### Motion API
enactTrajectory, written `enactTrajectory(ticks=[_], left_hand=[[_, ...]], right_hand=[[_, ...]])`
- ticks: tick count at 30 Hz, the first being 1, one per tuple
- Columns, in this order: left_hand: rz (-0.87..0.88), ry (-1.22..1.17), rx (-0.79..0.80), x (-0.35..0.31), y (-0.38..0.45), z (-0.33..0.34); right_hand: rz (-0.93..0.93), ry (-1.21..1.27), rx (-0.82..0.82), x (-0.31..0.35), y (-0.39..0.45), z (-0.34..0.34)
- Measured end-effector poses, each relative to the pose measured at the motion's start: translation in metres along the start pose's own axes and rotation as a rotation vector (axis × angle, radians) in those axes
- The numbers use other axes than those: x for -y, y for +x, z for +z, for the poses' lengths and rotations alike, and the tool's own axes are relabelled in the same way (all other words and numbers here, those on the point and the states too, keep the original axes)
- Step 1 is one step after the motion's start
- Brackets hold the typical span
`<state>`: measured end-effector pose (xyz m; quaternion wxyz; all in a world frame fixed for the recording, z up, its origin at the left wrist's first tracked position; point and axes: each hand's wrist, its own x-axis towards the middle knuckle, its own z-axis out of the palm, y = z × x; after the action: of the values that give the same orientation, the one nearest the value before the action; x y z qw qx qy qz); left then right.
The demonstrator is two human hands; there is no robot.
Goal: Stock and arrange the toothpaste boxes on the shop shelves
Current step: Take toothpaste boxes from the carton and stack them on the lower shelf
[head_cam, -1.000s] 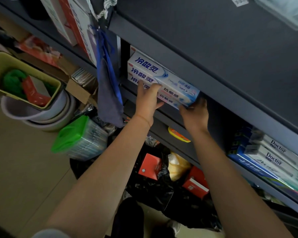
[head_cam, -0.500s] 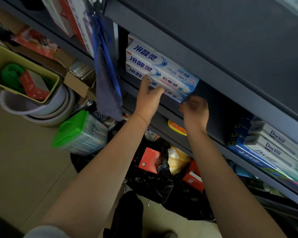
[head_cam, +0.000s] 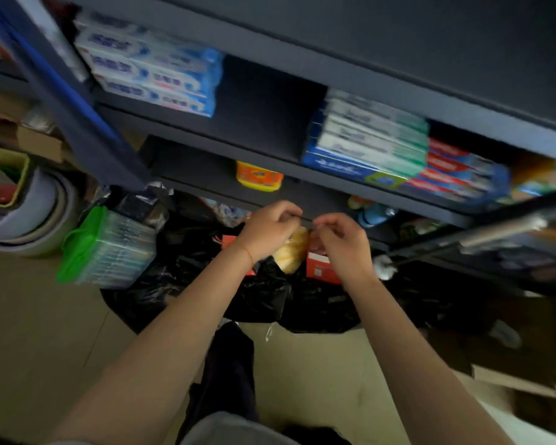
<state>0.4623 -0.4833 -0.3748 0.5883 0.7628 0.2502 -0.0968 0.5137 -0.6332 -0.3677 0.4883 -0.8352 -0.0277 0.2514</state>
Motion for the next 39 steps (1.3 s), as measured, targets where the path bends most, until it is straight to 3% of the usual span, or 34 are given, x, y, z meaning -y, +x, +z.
enactTrajectory(ticks=[9,17,23,32,39], left_hand=[[0.313,0.07,0.103,-0.135,-0.181,0.25],[0.499,0.234,0.266,-0.251,-0.227,0.413],[0.501,0.276,0.32,-0.275,-0.188,0.5],[0.42,0.251,0.341,-0.297,-0.062,0.65],[0.554,0.402,0.396,-0.367,-0.021,0.745]], right_hand=[[-0.181,0.224,-0.162,-0.073,-0.189,-0.278],[-0.167,0.323,-0.484,-0.133,-0.273,-0.469],[-0.119,0.366,-0.53,-0.179,-0.251,-0.537],[0.06,0.27,-0.55,-0.251,-0.162,-0.661],[0.126,0.251,-0.617,-0.273,-0.136,-0.761]])
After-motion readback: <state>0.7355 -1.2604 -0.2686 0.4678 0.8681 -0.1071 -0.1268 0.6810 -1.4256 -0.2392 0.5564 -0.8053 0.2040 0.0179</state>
